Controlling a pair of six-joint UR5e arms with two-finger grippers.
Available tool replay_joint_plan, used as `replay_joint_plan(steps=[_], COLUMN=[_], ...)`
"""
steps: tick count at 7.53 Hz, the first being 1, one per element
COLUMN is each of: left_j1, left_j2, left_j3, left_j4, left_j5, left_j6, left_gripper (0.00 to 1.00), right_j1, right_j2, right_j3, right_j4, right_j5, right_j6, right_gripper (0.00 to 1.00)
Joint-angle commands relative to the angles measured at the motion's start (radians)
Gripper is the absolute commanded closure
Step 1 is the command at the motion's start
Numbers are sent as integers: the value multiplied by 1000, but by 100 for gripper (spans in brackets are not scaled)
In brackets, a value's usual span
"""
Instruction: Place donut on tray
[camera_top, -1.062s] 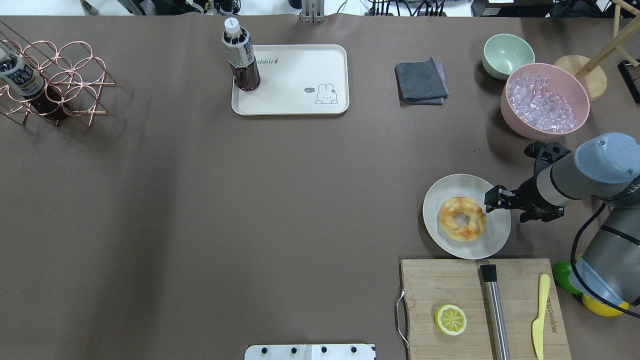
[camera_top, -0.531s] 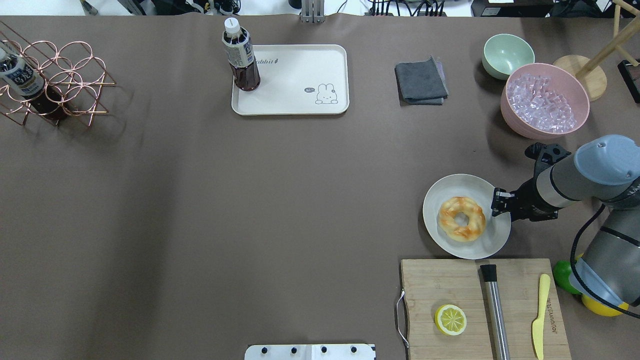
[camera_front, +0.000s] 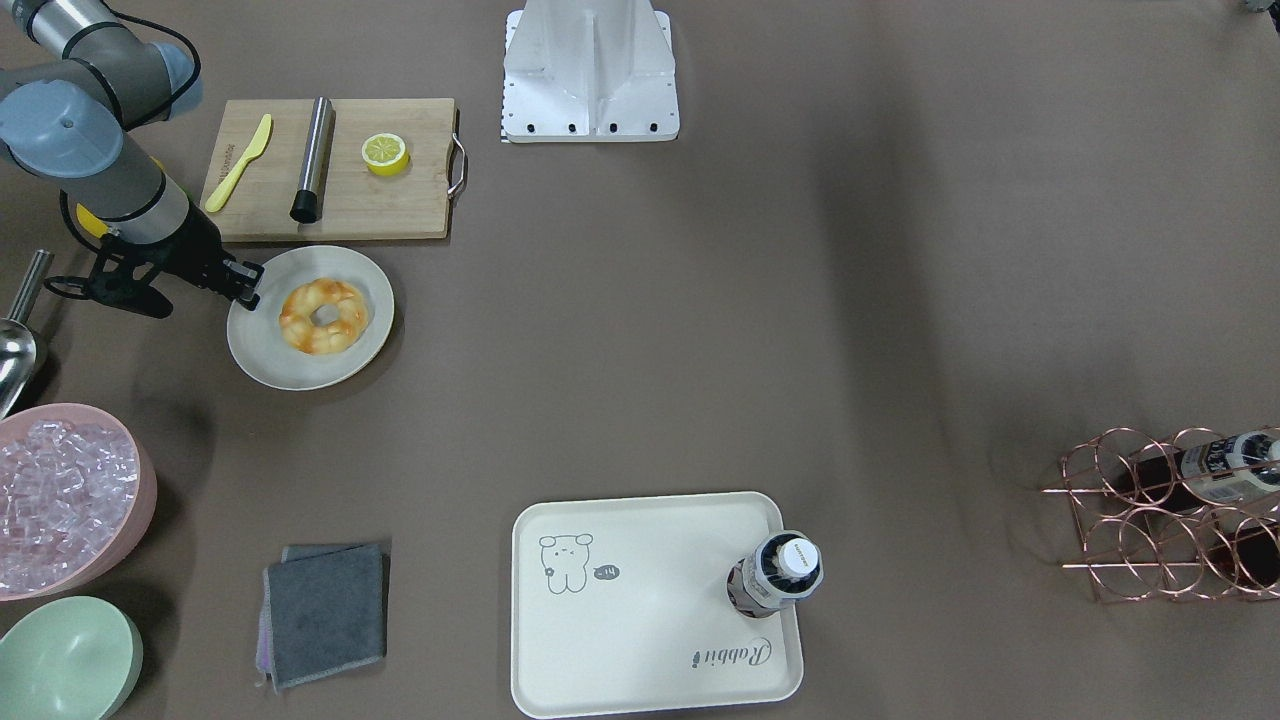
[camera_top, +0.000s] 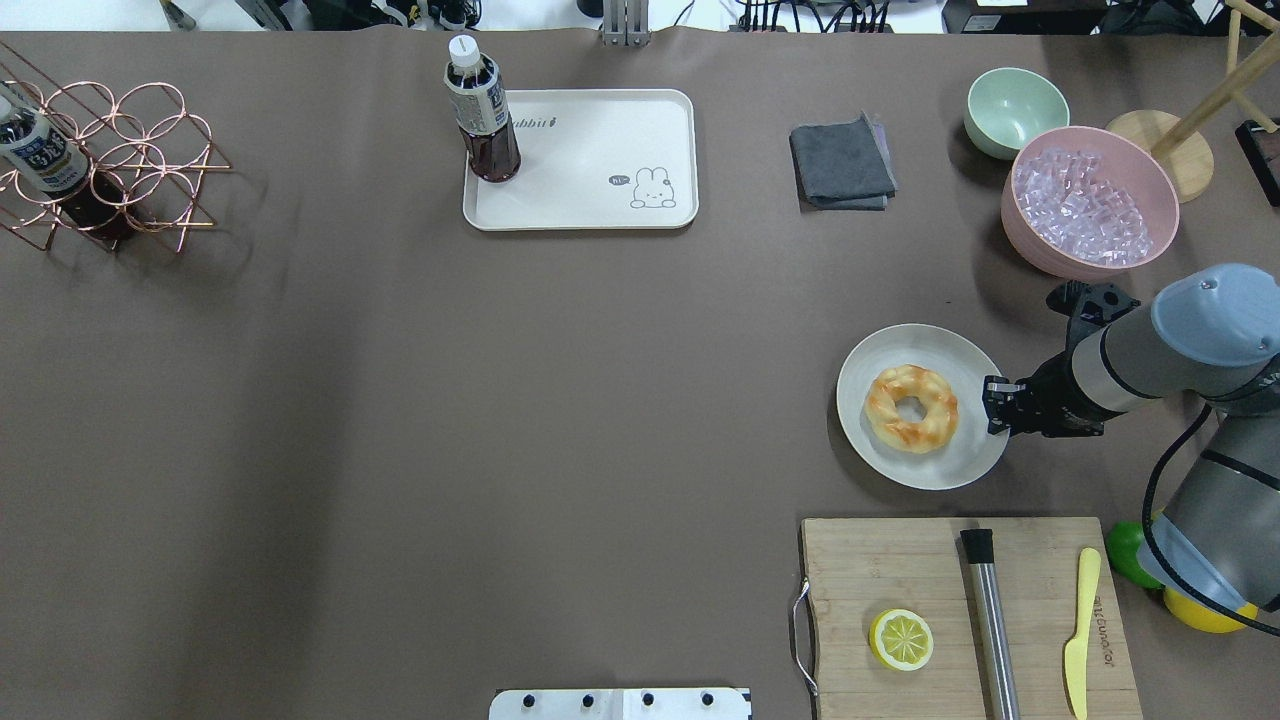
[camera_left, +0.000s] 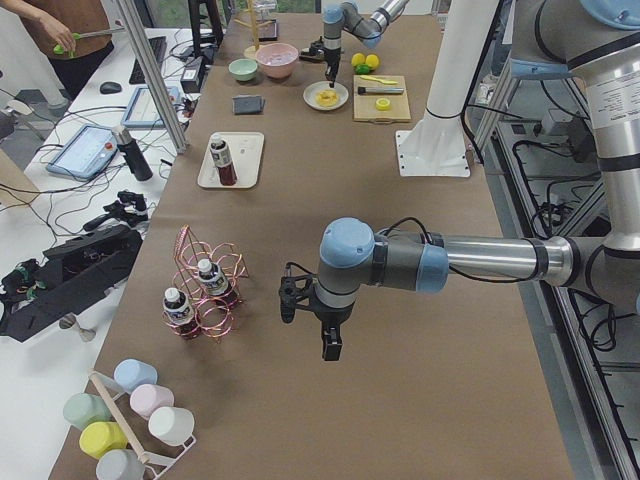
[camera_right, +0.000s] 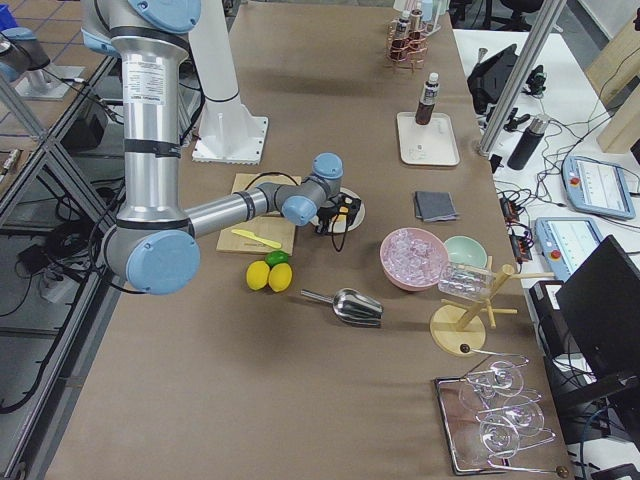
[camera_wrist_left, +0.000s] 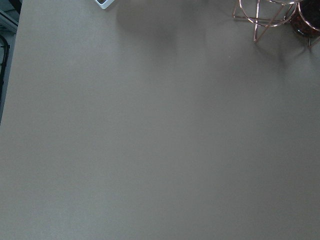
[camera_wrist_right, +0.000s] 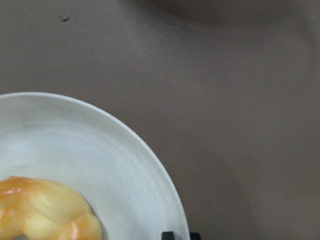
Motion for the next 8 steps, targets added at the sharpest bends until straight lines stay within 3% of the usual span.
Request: replay_joint_plan(steps=[1,2,5,6,8], left_j1=[0,0,0,0,0], left_j2=[0,0,-2,-2,1], left_j3=[0,0,-2,-2,-14], left_j4=[0,0,0,0,0], left_j5=[0,0,0,0,0], left_j6=[0,0,0,0,0], left_gripper=[2,2,2,2,2], right_j1=[25,38,42,47,49], right_j2=[10,49,210,264,483], right_j3=[60,58,32,-7,-194], right_j4=[-3,-1,-3,-3,-1], right_j5=[8,44,45,42,31], right_j6=[29,68,253,279,370], right_gripper=[100,100,100,100,100])
